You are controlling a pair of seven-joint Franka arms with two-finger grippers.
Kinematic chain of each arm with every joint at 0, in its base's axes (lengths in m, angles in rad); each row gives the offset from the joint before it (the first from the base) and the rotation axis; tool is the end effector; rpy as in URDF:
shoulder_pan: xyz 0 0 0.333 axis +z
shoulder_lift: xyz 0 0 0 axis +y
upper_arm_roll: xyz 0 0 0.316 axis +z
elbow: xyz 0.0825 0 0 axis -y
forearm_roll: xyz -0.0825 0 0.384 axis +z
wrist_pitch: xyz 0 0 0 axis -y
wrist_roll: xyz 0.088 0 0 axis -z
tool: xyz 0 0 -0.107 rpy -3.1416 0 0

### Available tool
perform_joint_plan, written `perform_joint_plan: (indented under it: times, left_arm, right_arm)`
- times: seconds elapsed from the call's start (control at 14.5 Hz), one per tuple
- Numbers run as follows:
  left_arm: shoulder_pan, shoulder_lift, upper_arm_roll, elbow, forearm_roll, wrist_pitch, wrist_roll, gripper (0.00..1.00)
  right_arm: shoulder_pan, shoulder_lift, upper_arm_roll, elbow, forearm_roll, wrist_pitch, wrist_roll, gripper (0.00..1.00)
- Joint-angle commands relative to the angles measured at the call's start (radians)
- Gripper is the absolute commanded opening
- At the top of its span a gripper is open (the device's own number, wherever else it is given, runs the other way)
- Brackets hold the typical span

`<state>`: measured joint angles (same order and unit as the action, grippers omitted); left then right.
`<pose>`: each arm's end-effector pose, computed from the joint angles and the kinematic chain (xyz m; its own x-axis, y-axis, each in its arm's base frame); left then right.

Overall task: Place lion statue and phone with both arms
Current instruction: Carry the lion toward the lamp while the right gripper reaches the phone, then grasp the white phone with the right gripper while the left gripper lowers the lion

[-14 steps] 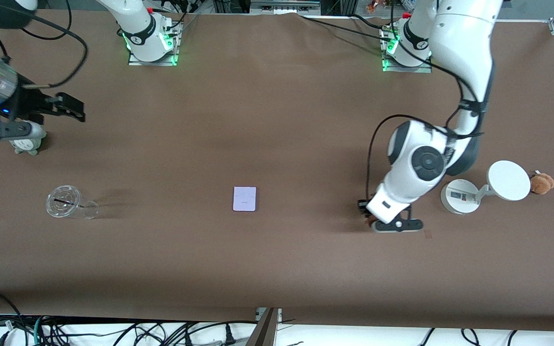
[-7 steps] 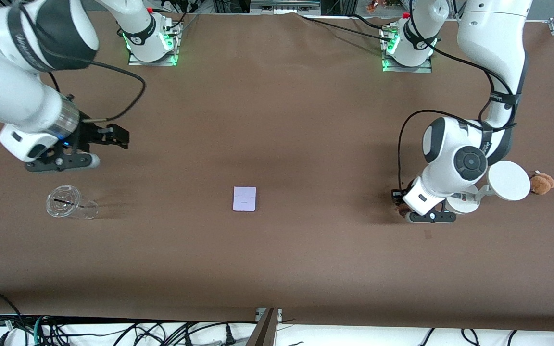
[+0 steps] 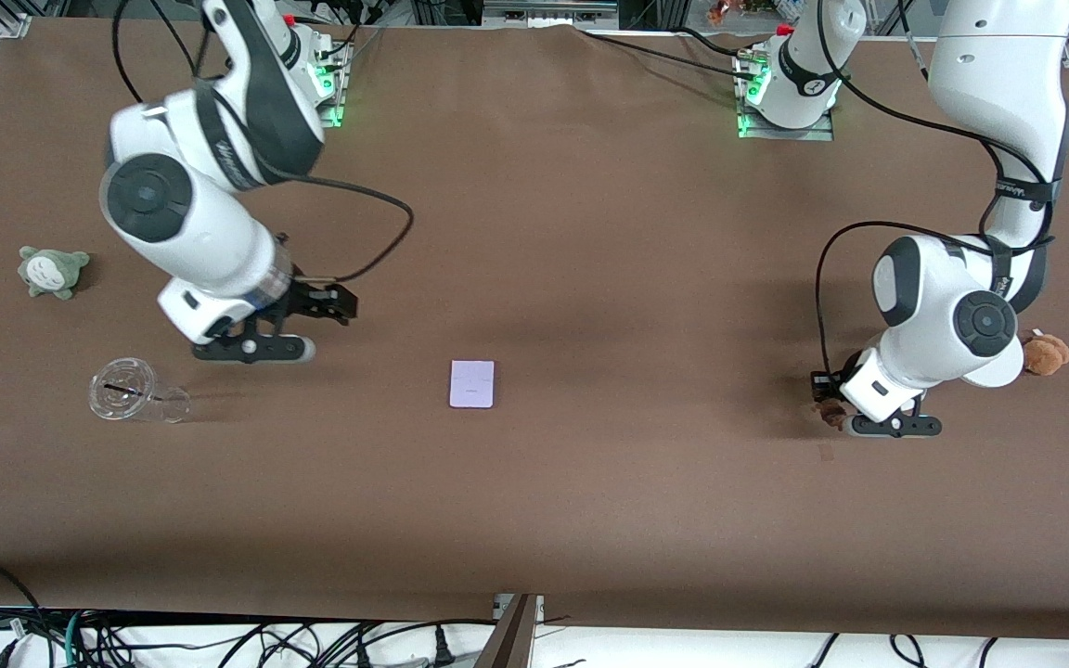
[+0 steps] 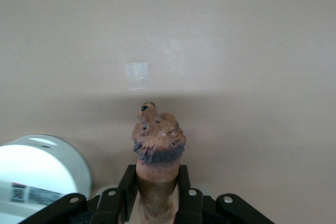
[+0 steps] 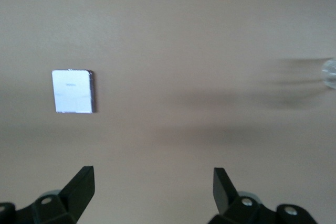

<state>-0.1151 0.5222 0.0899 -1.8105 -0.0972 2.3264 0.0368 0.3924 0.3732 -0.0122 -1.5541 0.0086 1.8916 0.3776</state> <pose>0.6510 -0.0223 0.2540 1.0000 -0.0071 -0.0030 -0.0070 -0.9996 0.0258 0.6167 0.2482 0.4304 0.9994 0.0003 -0.0345 0.0007 -1.0000 0.0098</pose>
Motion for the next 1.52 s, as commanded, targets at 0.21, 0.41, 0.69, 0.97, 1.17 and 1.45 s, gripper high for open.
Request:
perform_joint_plan:
  times: [0.21,0.41,0.69,0.97,1.17,1.45]
  left_arm:
    - [0.006,-0.007,-0.013,-0.116,0.07,0.191,0.015,0.0]
    - [0.015,-0.008,-0.016,-0.121,0.064,0.198,0.015,0.0]
    - [0.015,-0.005,-0.025,-0.122,0.039,0.2,0.014,0.0]
    - [0.017,0.002,-0.051,-0.121,-0.007,0.2,0.014,0.0]
    - [0.018,0.004,-0.058,-0.121,-0.015,0.2,0.015,0.0]
    - [0.017,0.021,-0.059,-0.119,-0.027,0.214,0.017,0.0]
  right_arm:
    - [0.129,0.183,-0.008,0.032,0.01,0.242,0.13,1.0]
    - [0.155,0.285,-0.006,0.101,0.013,0.307,0.141,1.0]
    - [0.189,0.361,-0.008,0.16,0.013,0.317,0.147,1.0]
    - [0.2,0.409,-0.006,0.161,0.013,0.402,0.139,1.0]
    - [0.207,0.457,-0.006,0.161,0.013,0.467,0.144,1.0]
    - [0.213,0.495,-0.006,0.161,0.013,0.508,0.145,1.0]
